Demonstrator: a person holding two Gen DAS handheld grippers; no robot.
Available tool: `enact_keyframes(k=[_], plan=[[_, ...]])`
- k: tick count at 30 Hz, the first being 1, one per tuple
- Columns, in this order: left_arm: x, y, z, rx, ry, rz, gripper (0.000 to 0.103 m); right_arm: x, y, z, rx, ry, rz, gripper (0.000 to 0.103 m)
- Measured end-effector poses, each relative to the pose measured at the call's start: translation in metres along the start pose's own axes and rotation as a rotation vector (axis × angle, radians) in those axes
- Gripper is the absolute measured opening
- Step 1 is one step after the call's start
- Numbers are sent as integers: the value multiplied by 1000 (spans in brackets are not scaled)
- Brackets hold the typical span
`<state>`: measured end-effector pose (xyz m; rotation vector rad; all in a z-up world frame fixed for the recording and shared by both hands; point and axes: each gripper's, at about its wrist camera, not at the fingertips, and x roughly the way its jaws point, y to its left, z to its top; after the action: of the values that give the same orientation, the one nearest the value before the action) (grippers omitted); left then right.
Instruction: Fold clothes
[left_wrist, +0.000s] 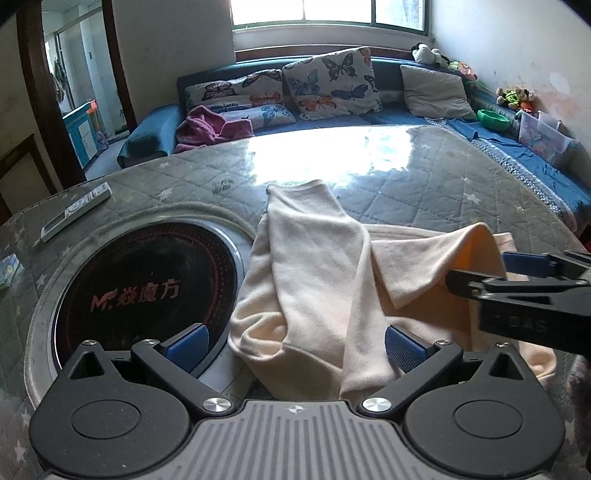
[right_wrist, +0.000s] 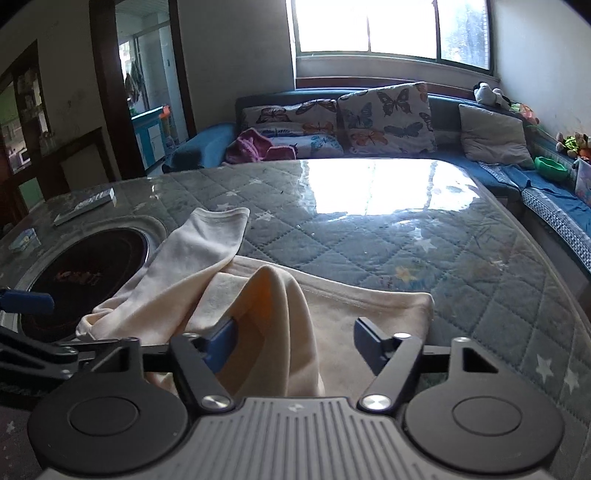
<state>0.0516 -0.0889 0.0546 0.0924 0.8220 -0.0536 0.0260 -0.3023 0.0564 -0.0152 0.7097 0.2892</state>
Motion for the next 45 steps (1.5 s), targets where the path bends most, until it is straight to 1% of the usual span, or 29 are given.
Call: enact_keyframes(k=[1, 4, 5, 8, 9, 10, 13, 16, 20, 24, 30, 37, 38, 39, 41, 42, 44, 45], plan=[[-1, -1, 1, 5, -3, -2, 103, 2, -1, 1, -2, 5, 3, 61], [0, -4, 1, 10, -4, -5, 103, 8, -4, 2, -5, 9, 13, 46], [0, -5, 1, 11, -3, -6, 103, 9, -5, 2, -7, 9, 20, 44], [0, -7, 2, 12, 1, -7, 103, 9, -8, 2, -8, 7, 30, 34], [0, -8, 2, 14, 0, -9, 103, 10, -10, 2, -5, 4, 33, 28], [0, -9, 2, 16, -1, -10, 103, 10, -13, 2, -1, 2, 36, 20], [-2, -12, 3, 26, -9, -17, 103, 8, -19, 2, 20, -6, 42, 10], [-4, -15, 5, 33, -19, -26, 103, -4, -27, 1, 44, -43, 39, 7], [-5, -18, 5, 41, -26, -35, 103, -24, -34, -1, 60, -94, 9, 6], [-5, -22, 5, 46, -27, -40, 103, -49, -48, -10, 108, -139, -40, 5], [-3, -30, 7, 75, -43, -46, 103, -89, -70, -34, 182, -183, -135, 5], [9, -36, 6, 103, -36, -44, 102, -127, -94, -69, 283, -188, -239, 5], [11, -36, 4, 104, -29, -43, 100, -131, -98, -75, 308, -184, -251, 5], [13, -36, 3, 103, -22, -41, 95, -133, -102, -84, 340, -170, -263, 5], [16, -35, 1, 102, -5, -44, 91, -132, -108, -96, 366, -131, -288, 10], [16, -35, 0, 102, -1, -45, 88, -132, -111, -102, 378, -111, -300, 15], [16, -34, -3, 105, 5, -48, 84, -134, -114, -109, 381, -87, -321, 21], [16, -33, -4, 105, 4, -48, 82, -135, -114, -113, 381, -80, -331, 28]])
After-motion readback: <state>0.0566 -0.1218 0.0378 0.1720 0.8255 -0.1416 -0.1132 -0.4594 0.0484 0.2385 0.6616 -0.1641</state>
